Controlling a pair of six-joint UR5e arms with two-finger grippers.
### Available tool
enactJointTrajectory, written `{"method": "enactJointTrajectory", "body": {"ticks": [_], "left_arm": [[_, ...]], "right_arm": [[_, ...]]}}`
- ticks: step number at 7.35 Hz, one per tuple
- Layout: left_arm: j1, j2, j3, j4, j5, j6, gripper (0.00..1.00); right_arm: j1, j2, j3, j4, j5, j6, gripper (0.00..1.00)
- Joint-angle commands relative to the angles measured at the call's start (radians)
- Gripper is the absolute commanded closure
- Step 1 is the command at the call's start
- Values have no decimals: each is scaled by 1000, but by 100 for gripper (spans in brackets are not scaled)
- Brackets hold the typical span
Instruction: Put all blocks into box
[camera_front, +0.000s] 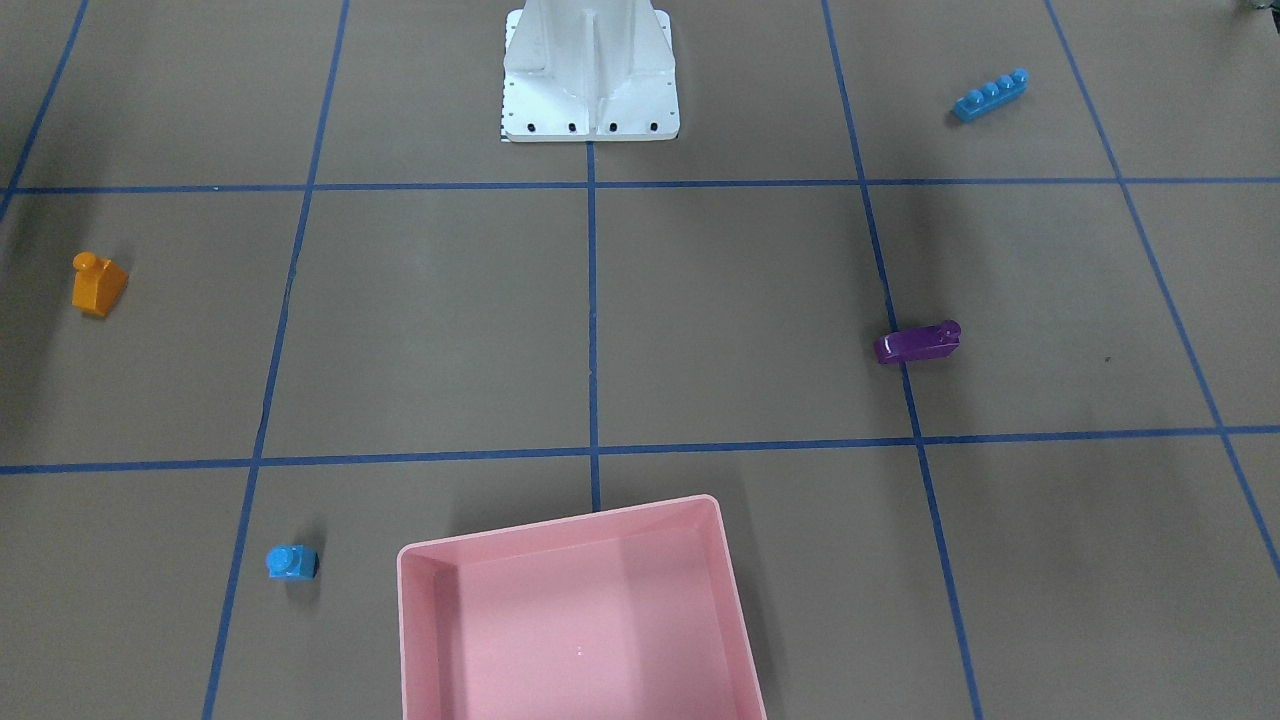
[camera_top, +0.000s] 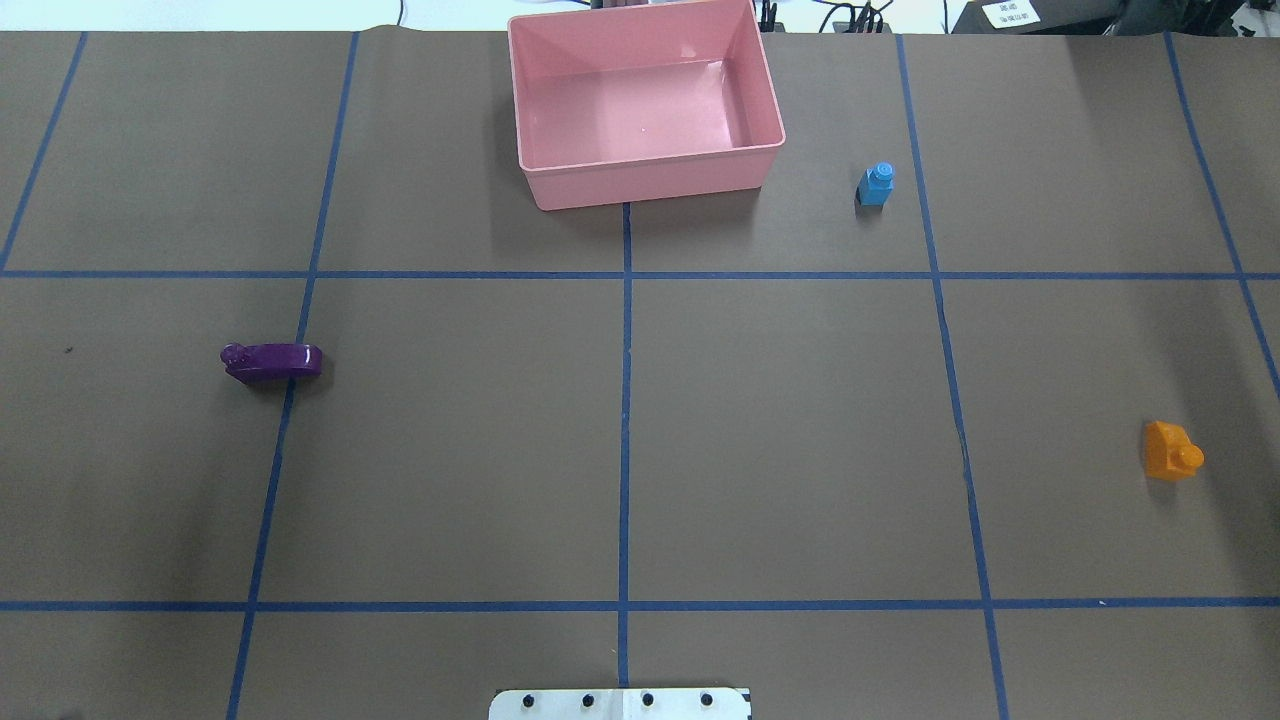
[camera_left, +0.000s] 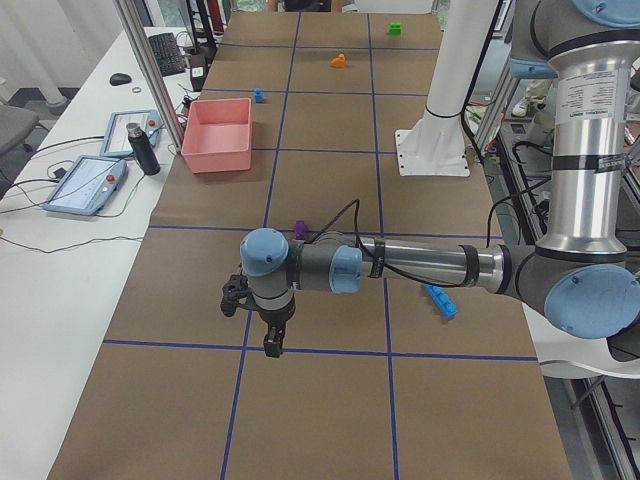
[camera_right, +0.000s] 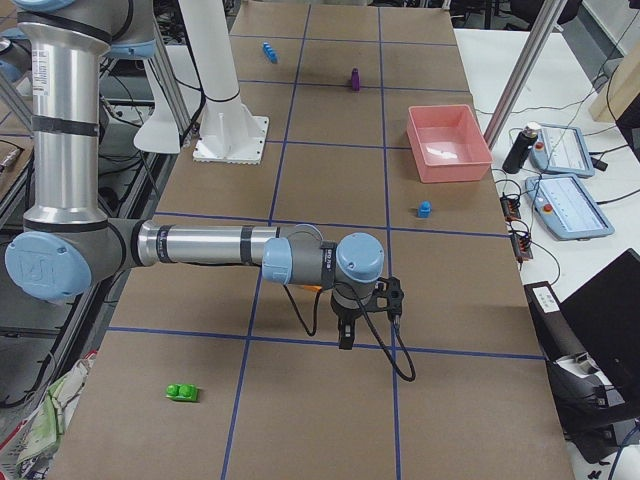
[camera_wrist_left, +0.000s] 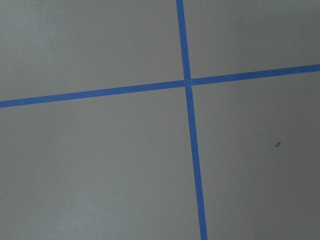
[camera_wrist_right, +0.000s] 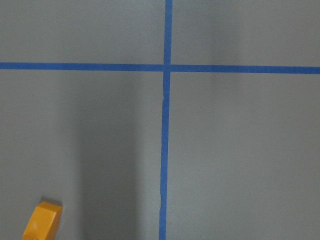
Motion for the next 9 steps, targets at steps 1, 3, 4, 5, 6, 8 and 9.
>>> {"method": "enactJointTrajectory", "body": {"ticks": [1,3,4,5,6,8,9], "left_arm": [[0,-3,3,0,1,-6,0],[2,-20,-3,5,-8,-15,0],[8,-61,-2,-5,-14,-14,0],[11,-77,-3,-6,-14,-17,0],[11,-85,-15,-11,-16,-12,0],[11,-108,-20,-63,-14,-14,0],[11,-109,-11,-60,-35,-12,0]], "right_arm": [[0,0,0,1,0,0,0],[0,37,16,1,1,3,0],[-30,47,65,2,-5,1,0],[-57,84,78,16,0,57,0],[-133,92,76,21,1,205,0],[-242,33,76,199,3,341,0],[-294,-10,79,328,0,484,0]]}}
